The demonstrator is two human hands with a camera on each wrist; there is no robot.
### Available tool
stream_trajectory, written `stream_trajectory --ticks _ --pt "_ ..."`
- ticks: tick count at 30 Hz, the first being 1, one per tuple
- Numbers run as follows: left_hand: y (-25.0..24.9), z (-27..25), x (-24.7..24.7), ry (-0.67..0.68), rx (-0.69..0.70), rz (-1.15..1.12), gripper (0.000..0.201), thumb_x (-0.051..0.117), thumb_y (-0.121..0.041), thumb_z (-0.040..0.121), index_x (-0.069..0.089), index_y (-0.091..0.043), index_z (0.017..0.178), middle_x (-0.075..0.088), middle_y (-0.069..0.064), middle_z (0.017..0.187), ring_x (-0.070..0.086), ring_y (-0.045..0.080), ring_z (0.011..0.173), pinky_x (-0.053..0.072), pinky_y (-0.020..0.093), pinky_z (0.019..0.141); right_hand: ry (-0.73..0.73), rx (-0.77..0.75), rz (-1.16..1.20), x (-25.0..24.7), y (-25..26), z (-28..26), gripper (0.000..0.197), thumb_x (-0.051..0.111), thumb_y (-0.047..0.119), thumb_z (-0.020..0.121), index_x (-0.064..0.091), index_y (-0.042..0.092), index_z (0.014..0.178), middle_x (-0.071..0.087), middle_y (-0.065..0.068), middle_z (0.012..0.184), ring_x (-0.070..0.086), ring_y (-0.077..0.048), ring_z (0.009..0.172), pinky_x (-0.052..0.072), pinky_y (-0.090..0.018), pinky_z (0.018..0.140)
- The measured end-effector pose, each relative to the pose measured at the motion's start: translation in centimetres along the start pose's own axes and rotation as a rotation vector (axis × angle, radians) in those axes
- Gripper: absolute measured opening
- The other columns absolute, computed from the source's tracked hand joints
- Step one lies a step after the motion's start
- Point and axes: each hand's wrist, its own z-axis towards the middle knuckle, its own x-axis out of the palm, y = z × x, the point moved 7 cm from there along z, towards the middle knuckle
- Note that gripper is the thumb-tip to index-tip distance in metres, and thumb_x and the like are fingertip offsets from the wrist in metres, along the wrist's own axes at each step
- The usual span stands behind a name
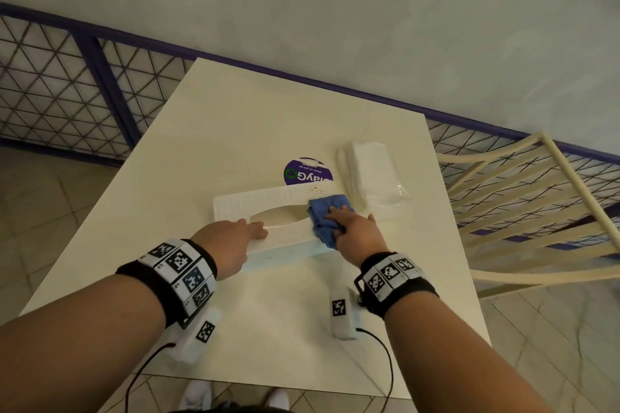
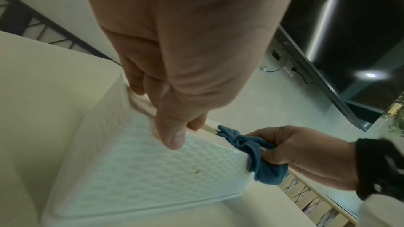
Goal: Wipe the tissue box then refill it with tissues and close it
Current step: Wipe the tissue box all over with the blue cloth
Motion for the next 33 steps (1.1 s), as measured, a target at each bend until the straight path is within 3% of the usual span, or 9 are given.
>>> stream_trajectory --ticks 3,5,9,14,17,19,22,26,33 --pt "-0.1 0.1 -0.1 -0.012 -0.009 0.01 0.064 0.046 -0.007 0.092 0.026 -0.035 0.146 0.036 -0.001 0.151 0.039 0.021 0.135 0.036 0.033 0.106 0.001 -0.016 -0.017 1.7 2.5 0.0 0.033 0.048 0.019 0.094 0.056 0.013 0.125 0.051 -0.011 0.138 0.039 -0.027 0.133 0.022 -0.038 0.116" --pt "-0.4 0.0 -0.4 -0.02 -0.02 0.042 0.061 0.047 -0.012 0.093 0.028 -0.036 0.146 0.038 0.005 0.149 0.045 0.024 0.13 0.038 0.032 0.103 0.022 -0.115 0.036 3.8 5.8 -0.9 0.025 0.049 0.019 0.089 0.066 0.009 0.104 0.064 -0.014 0.11 0.055 -0.032 0.109 0.042 -0.036 0.094" --pt "-0.6 0.0 -0.7 -0.025 0.003 0.078 0.058 0.05 -0.016 0.092 0.032 -0.038 0.143 0.049 0.007 0.137 0.053 0.027 0.118 0.043 0.034 0.095 0.051 -0.256 0.117 5.0 8.5 -2.1 0.035 0.044 0.032 0.077 0.07 0.011 0.088 0.068 -0.009 0.088 0.055 -0.023 0.083 0.039 -0.027 0.072" --pt "-0.2 0.3 -0.7 -0.035 -0.015 0.004 0.056 0.05 -0.012 0.09 0.037 -0.036 0.139 0.052 0.0 0.136 0.053 0.023 0.118 0.042 0.031 0.095 -0.085 -0.013 0.134 0.6 0.7 0.2 0.028 0.056 0.01 0.085 0.068 0.013 0.109 0.065 -0.011 0.111 0.059 -0.027 0.103 0.042 -0.025 0.093" --pt "0.2 0.2 -0.4 -0.026 -0.022 -0.033 0.056 0.051 -0.012 0.09 0.037 -0.037 0.139 0.048 0.0 0.141 0.05 0.023 0.122 0.041 0.034 0.099 -0.12 0.111 0.068 0.6 -0.4 1.6 0.024 0.051 0.017 0.089 0.066 0.021 0.107 0.055 -0.012 0.101 0.05 -0.023 0.088 0.041 -0.022 0.083" --pt "0.3 0.2 -0.1 -0.027 -0.014 -0.057 0.058 0.05 -0.012 0.091 0.034 -0.037 0.14 0.043 -0.002 0.144 0.047 0.022 0.127 0.039 0.036 0.102 -0.279 0.114 0.145 -0.8 0.6 2.2 0.011 0.051 0.019 0.088 0.058 0.022 0.08 0.053 -0.012 0.085 0.042 -0.022 0.085 0.041 -0.021 0.076" --pt "0.4 0.3 0.2 -0.031 -0.01 -0.081 0.06 0.049 -0.01 0.09 0.032 -0.036 0.142 0.038 -0.004 0.147 0.042 0.023 0.13 0.036 0.036 0.104 -0.44 0.102 0.257 -3.4 1.8 3.2 0.03 0.044 0.006 0.085 0.069 0.017 0.099 0.062 -0.007 0.097 0.05 -0.027 0.099 0.047 -0.03 0.084" --pt "0.4 0.4 0.4 -0.033 -0.009 -0.098 0.06 0.046 -0.006 0.09 0.033 -0.035 0.141 0.037 -0.004 0.148 0.039 0.024 0.133 0.035 0.033 0.105 0.053 0.224 -0.177 1.3 2.9 6.4 0.044 0.042 0.018 0.093 0.04 0.013 0.138 0.029 -0.01 0.151 0.027 -0.035 0.138 0.034 -0.044 0.108" --pt "0.1 0.3 0.2 -0.031 -0.024 -0.075 0.055 0.047 -0.008 0.091 0.035 -0.037 0.137 0.039 -0.002 0.144 0.045 0.025 0.124 0.04 0.032 0.094 0.425 -0.098 -0.438 5.7 8.7 6.9 0.07 0.054 0.024 0.089 0.02 0.015 0.149 0.007 -0.006 0.16 0.006 -0.031 0.147 0.032 -0.049 0.111"
